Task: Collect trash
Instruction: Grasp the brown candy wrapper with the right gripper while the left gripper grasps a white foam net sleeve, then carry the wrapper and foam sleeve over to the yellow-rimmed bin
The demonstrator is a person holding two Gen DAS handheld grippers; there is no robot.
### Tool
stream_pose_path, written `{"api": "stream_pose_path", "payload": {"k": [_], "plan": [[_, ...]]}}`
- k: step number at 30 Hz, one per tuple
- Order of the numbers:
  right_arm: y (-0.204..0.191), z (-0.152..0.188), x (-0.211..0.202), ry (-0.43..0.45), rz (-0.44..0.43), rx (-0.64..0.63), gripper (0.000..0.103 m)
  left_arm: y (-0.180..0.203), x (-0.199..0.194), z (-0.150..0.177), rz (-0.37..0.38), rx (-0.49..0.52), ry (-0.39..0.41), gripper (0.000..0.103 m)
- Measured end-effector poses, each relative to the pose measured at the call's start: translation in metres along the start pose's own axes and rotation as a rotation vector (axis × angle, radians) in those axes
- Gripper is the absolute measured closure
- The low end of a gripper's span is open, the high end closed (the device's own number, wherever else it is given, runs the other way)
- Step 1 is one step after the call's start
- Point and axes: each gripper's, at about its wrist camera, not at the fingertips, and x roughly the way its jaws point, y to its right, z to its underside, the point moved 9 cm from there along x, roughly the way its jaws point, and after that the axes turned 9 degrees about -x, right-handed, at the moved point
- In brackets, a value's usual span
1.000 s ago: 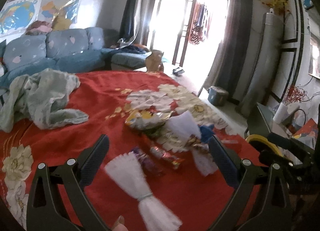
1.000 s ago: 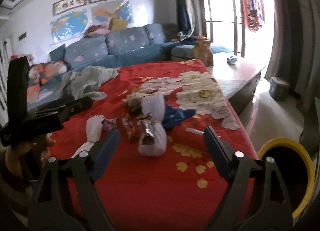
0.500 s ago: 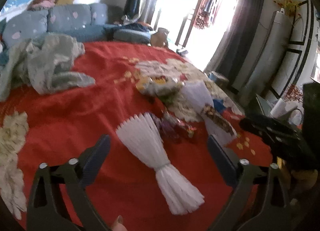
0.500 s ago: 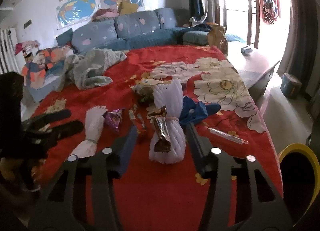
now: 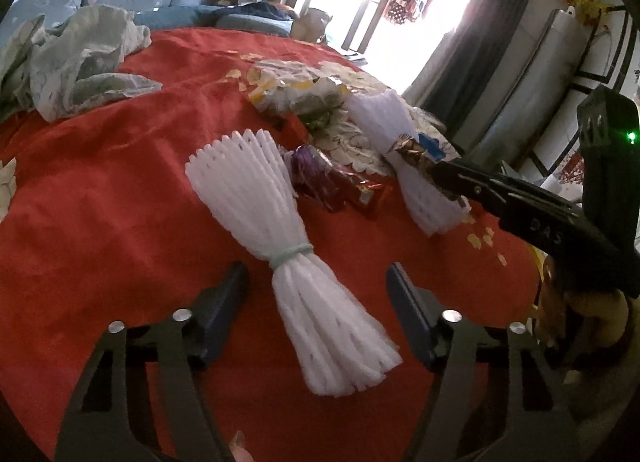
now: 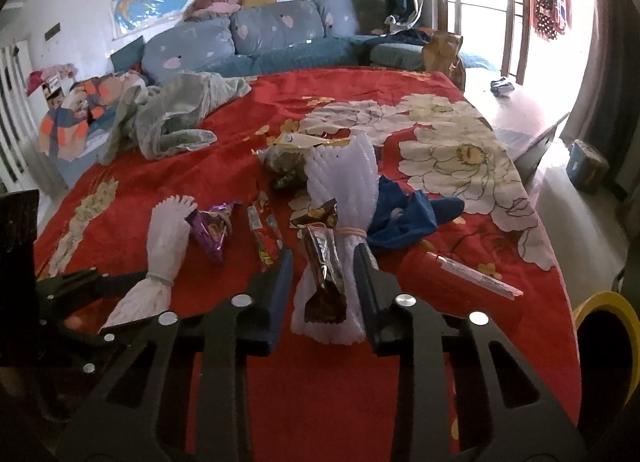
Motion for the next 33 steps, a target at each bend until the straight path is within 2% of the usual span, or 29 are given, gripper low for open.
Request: {"api": "stream_pose_path", "payload": {"k": [2,3,5,8,20,33], "plan": [[0.0,0.001,0.005,-0.014,-0.002,-0.004,0.09,-0.001,0.0,0.0,-0.006,-0.003,-0.002,0.054],[0.0,0.003,0.007,-0.021,-0.009,0.0,0.092,-0.002,0.0,0.001,-0.009,-0.004,-0.003,0.058],[0.0,0.004,0.008,-0.023,-0.011,0.008,0.093,-0.005,0.0,0.002,-0.008,-0.008,-0.011,0.073],[-0.001,0.005,0.006,-0.015,-0.014,0.008,0.094,-0.008,-0.003,0.002,-0.004,-0.014,-0.005,0.08],[0.004,-0.003,-0.018,0.038,-0.044,0.063,0.095,0.009,-0.041,-0.03,0.012,0.038,0.132,0.082],[0.022,-0.012,-0.051,0.101,-0.018,0.086,0.095,0.047,-0.048,-0.043,0.058,0.092,0.167,0.082]]}}
